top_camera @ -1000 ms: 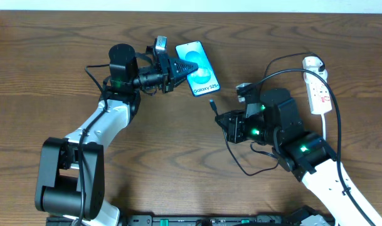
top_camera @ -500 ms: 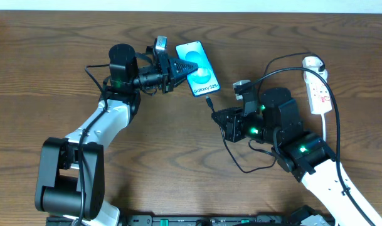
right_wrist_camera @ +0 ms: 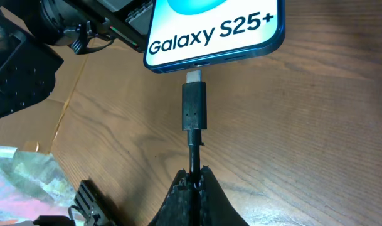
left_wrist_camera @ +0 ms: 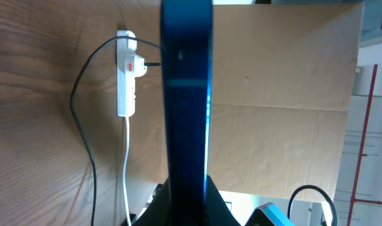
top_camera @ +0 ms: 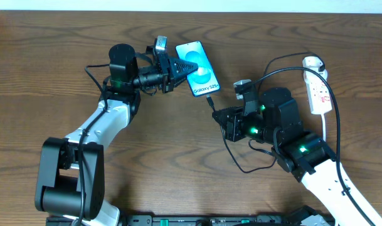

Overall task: Plug charger to phone and switch on socket
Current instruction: 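Push the USB-C plug into the phone's port with the right gripper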

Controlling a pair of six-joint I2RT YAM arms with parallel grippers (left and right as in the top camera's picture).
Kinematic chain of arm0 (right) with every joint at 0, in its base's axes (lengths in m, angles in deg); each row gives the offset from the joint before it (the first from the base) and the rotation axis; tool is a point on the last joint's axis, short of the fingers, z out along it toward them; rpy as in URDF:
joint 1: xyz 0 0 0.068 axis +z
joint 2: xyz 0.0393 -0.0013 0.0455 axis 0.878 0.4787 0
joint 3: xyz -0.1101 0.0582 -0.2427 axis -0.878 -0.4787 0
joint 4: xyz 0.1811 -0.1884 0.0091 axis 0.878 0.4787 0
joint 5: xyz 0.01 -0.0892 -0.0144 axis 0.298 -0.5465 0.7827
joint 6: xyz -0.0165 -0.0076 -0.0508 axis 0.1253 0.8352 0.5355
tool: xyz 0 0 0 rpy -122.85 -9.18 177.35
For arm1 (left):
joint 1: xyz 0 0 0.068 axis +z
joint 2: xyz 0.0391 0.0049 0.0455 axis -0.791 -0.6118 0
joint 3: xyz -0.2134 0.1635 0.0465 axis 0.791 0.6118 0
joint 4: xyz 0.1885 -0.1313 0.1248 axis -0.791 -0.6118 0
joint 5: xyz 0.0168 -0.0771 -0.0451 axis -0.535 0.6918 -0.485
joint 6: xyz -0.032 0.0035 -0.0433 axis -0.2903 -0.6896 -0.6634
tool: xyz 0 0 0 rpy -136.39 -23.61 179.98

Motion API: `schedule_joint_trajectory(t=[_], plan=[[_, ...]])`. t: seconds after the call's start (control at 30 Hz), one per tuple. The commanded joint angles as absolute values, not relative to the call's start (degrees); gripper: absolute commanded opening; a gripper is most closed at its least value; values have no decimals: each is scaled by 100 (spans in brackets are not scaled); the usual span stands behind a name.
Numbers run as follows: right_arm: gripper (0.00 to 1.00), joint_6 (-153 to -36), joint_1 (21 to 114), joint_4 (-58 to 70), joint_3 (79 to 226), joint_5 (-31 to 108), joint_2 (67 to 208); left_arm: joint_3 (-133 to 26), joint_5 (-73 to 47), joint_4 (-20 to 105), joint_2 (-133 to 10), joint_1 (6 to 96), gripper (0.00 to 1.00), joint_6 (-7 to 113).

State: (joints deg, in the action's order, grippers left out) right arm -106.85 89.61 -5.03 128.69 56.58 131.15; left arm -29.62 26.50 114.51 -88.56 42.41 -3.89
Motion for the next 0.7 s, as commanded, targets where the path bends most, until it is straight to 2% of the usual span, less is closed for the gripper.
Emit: schedule_joint_trajectory(t=[0.0, 0.67], plan=[[1, -10619, 9000, -523, 12845, 5580, 13039, -3163, 2748, 11539, -8836, 4259, 7, -330], [1, -10619, 9000, -534, 12845, 5525, 13161, -3163, 2788, 11539, -8836, 4254, 7, -337]])
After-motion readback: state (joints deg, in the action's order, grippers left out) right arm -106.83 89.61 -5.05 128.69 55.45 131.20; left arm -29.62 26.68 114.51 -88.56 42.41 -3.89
